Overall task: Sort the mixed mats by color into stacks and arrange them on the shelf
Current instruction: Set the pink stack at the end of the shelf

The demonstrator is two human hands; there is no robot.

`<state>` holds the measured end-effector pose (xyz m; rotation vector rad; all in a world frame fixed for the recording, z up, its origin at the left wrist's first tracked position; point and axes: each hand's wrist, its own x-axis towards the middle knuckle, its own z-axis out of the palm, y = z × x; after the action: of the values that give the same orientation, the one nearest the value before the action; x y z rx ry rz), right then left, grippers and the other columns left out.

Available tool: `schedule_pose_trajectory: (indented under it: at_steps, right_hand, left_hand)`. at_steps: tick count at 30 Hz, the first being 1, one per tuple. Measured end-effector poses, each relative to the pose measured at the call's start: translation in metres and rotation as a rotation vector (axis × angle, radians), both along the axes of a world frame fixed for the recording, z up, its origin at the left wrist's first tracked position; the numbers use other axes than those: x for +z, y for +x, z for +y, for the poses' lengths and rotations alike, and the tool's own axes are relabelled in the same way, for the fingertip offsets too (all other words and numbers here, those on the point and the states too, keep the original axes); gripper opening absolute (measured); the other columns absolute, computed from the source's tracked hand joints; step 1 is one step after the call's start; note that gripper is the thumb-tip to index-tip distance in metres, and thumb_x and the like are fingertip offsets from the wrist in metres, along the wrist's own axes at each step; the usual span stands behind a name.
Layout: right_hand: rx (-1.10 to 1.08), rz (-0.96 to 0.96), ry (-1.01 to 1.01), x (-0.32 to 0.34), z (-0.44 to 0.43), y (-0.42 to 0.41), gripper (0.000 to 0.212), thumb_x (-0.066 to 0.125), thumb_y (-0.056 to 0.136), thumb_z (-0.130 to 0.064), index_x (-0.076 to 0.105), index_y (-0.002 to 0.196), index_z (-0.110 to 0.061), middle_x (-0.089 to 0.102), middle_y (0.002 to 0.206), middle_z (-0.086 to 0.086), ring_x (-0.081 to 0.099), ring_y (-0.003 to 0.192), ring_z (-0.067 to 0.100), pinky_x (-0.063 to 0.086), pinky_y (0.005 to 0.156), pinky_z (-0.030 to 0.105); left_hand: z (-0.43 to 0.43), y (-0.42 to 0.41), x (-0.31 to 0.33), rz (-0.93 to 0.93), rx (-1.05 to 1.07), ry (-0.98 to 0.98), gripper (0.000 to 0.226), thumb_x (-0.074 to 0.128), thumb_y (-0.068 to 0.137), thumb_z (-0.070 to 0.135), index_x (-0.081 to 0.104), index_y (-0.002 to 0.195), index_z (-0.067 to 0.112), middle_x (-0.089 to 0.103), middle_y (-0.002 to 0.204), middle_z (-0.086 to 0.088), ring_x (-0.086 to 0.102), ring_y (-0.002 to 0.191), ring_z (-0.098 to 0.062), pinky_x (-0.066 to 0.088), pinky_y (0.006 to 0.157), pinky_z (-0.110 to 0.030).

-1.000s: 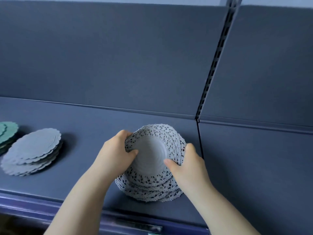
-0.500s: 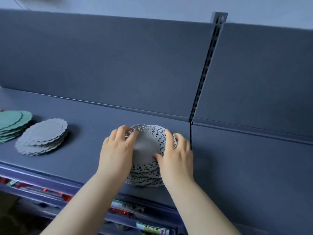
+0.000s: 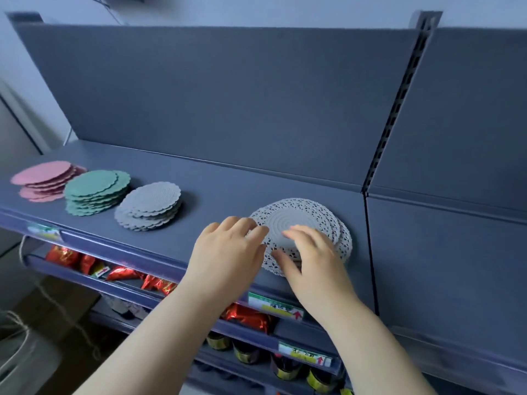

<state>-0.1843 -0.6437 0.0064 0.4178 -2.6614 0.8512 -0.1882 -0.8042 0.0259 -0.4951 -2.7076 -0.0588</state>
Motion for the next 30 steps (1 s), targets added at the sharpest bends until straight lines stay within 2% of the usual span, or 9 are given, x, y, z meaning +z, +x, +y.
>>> schedule_pose_trajectory:
  at_steps: [4, 9, 12, 16, 24, 30]
  right_hand:
    - [-0.029, -0.019, -0.017, 0.007, -0.037, 0.006, 0.041, 0.049, 0.090, -0.042, 0.050, 0.127, -0.026, 0.044, 0.133, -0.013, 0.033, 0.125, 0.003, 0.018, 0.095, 0.010]
    - [-0.058, -0.013, -0.038, 0.010, -0.127, 0.009, 0.039, 0.048, 0.090, -0.042, 0.050, 0.126, -0.029, 0.042, 0.132, -0.017, 0.031, 0.124, -0.002, 0.017, 0.097, 0.008]
    - [-0.027, -0.003, -0.020, 0.006, -0.188, 0.006, 0.040, 0.048, 0.090, -0.043, 0.048, 0.128, -0.030, 0.041, 0.133, -0.018, 0.027, 0.125, -0.005, 0.014, 0.096, 0.005]
    - [-0.003, -0.003, -0.001, 0.000, -0.247, 0.006, 0.041, 0.049, 0.090, -0.042, 0.048, 0.129, -0.028, 0.042, 0.133, -0.016, 0.029, 0.124, -0.005, 0.017, 0.098, 0.007]
    - [-0.095, -0.025, 0.006, -0.001, -0.267, 0.001, 0.040, 0.050, 0.089, -0.041, 0.050, 0.126, -0.029, 0.042, 0.127, -0.021, 0.029, 0.120, -0.009, 0.015, 0.097, 0.004]
    - [-0.112, -0.049, -0.008, 0.001, -0.260, -0.025, 0.038, 0.049, 0.089, -0.040, 0.050, 0.126, -0.031, 0.041, 0.125, -0.023, 0.028, 0.117, -0.013, 0.010, 0.091, -0.006]
  left_hand:
    - [-0.055, 0.001, 0.008, 0.053, -0.026, 0.023, 0.031, 0.042, 0.084, 0.033, 0.067, 0.096, 0.020, 0.066, 0.088, 0.005, 0.063, 0.080, -0.023, 0.049, 0.060, -0.034]
    - [-0.149, -0.005, 0.002, 0.061, -0.058, 0.045, 0.030, 0.043, 0.085, 0.033, 0.066, 0.100, 0.020, 0.066, 0.092, 0.004, 0.063, 0.082, -0.022, 0.050, 0.063, -0.034]
    - [-0.204, -0.007, -0.009, 0.048, -0.068, 0.017, 0.031, 0.043, 0.084, 0.034, 0.066, 0.100, 0.020, 0.066, 0.091, 0.004, 0.063, 0.082, -0.022, 0.050, 0.061, -0.035]
    - [-0.258, -0.008, -0.019, -0.004, -0.079, -0.001, 0.033, 0.041, 0.084, 0.034, 0.067, 0.100, 0.022, 0.066, 0.089, 0.005, 0.063, 0.080, -0.022, 0.050, 0.059, -0.037]
    - [-0.290, -0.020, -0.022, 0.009, -0.136, 0.084, 0.034, 0.042, 0.086, 0.034, 0.067, 0.104, 0.020, 0.067, 0.092, 0.004, 0.064, 0.080, -0.022, 0.051, 0.061, -0.034]
    - [-0.289, -0.039, -0.026, -0.041, -0.125, 0.121, 0.033, 0.043, 0.086, 0.034, 0.068, 0.104, 0.022, 0.066, 0.092, 0.007, 0.064, 0.080, -0.021, 0.051, 0.062, -0.032]
